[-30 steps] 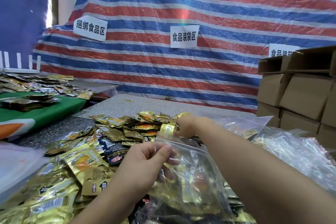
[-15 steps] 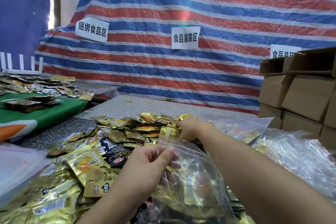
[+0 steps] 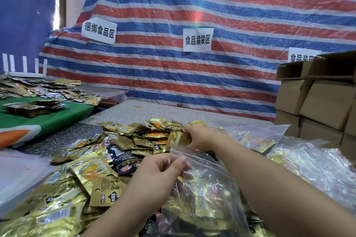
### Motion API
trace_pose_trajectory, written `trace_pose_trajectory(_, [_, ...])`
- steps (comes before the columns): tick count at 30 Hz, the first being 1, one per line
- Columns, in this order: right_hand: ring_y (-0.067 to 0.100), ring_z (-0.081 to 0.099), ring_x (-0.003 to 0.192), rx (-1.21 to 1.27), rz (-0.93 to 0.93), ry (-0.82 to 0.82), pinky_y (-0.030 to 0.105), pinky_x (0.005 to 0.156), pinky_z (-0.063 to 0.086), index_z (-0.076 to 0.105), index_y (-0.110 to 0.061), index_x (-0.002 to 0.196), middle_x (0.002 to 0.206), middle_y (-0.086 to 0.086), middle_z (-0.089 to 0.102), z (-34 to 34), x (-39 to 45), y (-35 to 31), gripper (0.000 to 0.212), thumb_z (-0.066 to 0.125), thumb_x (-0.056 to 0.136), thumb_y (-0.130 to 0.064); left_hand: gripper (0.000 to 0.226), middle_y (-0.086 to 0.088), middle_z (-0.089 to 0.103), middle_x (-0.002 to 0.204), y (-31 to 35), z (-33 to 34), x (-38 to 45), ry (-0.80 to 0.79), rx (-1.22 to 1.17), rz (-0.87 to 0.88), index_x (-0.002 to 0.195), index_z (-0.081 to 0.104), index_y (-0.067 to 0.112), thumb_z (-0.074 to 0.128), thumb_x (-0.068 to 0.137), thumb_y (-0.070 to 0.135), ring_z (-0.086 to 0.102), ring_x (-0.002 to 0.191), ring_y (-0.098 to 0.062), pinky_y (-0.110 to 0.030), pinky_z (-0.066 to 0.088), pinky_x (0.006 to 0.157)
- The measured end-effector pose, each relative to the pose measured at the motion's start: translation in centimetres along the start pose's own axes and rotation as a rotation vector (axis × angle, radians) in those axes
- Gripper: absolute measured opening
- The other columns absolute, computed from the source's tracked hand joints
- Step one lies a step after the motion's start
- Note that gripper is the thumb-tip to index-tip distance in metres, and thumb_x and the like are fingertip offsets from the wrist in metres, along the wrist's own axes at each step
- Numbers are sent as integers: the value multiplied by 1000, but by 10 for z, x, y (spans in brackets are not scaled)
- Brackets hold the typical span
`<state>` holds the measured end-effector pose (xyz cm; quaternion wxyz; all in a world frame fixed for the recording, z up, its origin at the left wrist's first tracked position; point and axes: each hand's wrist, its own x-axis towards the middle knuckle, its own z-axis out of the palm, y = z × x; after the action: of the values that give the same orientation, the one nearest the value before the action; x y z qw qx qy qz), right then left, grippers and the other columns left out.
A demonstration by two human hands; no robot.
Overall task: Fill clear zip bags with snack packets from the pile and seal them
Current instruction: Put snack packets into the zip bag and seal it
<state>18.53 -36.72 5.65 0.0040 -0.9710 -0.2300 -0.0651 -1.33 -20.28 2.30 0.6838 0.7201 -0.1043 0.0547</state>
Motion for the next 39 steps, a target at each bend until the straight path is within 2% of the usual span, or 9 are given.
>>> trace_pose_trajectory(6, [4,62,84,473,66,116,23,67,48,51,-37,92,93,-12,64,-5,0,-5,29,78,82,-40,27,1,76,79,2,0,-1,8,8,-7,81,73,17,56,98,29,65,55,-15,-18,46,48])
trace_pose_trajectory(11, [15,68,100,878,115,141,41,90,55,62,-30,103,106,-5,72,-13,2,-11,16,71,90,-31,27,0,76,79,3,0,-3,7,12,-7,82,73,16,56,97,29,65,55,-16,-19,46,48])
trace_pose_trajectory(17, [26,69,100,1383,200,272,43,76,57,57,-9,122,112,11,71,-32,-9,-14,31,61,97,-26,26,0,77,80,2,-1,-3,10,8,-5,81,73,17,57,97,29,65,57,-17,-25,49,53])
trace_pose_trajectory(22, [21,74,62,1890,417,380,35,52,58,60,-2,104,71,10,75,-55,-36,-17,24,56,100,-25,26,-1,77,82,0,-3,-3,8,10,-13,80,75,19,58,96,32,66,58,-15,-26,50,55])
trace_pose_trajectory(25, [29,74,83,2120,415,389,44,74,59,63,0,102,87,19,75,-62,-67,-14,27,55,101,-26,24,-4,77,83,1,-3,-4,-6,-24,-19,80,75,18,59,95,30,66,58,-14,-26,50,56])
trace_pose_trajectory(27, [33,71,101,2161,360,395,47,92,56,61,2,115,104,23,73,-68,-92,-10,27,57,99,-19,23,-4,77,85,3,-2,-5,-18,-43,-13,79,76,24,60,94,29,65,60,-16,-32,52,62])
trace_pose_trajectory(32, [28,75,90,2068,131,453,44,70,63,57,-3,124,102,17,74,-78,-150,-10,36,58,89,-12,26,-8,76,83,10,0,-9,-37,-104,29,77,76,20,59,90,32,66,60,-18,-33,51,62])
trace_pose_trajectory(35, [28,72,100,1999,12,507,45,80,61,51,-8,135,112,15,71,-82,-170,-11,55,60,81,-14,34,-10,75,81,12,3,-12,-51,-131,46,76,76,17,58,78,45,67,59,-19,-30,51,58])
trace_pose_trajectory(39, [29,69,103,1903,-58,486,43,85,60,49,-2,138,115,16,69,-87,-179,-13,55,58,85,-16,37,-13,74,78,14,6,-13,-35,-132,83,74,76,14,56,79,45,66,56,-21,-27,50,52])
